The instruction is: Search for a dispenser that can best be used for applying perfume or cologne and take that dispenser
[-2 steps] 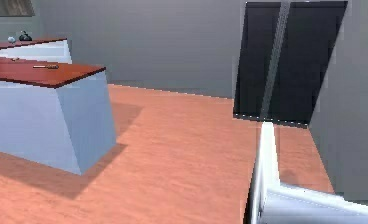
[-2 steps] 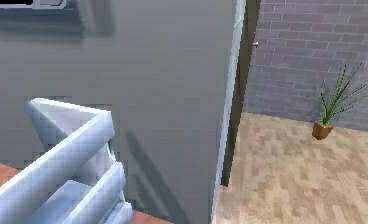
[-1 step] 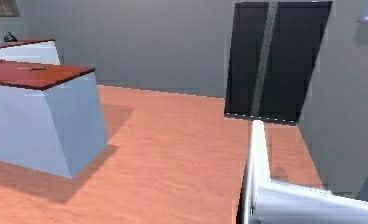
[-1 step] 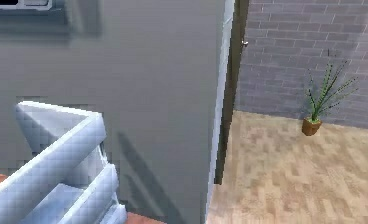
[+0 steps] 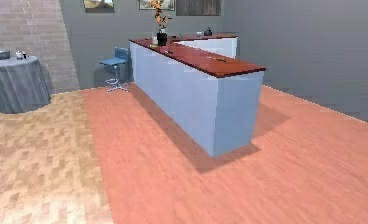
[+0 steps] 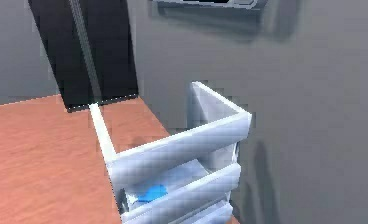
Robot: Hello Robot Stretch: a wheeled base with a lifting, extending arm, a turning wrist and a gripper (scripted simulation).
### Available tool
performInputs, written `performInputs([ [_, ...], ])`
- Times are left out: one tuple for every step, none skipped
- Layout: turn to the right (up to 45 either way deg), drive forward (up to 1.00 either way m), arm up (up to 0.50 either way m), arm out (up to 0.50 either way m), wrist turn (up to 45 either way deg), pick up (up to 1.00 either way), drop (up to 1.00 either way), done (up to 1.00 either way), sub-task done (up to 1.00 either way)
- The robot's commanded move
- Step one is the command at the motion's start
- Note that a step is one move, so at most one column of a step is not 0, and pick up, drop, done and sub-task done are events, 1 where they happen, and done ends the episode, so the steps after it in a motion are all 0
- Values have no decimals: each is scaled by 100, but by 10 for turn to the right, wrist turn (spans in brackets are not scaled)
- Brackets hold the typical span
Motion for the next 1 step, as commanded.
performInputs([
  [-120,0,0,0,0,0,0,0,0],
])
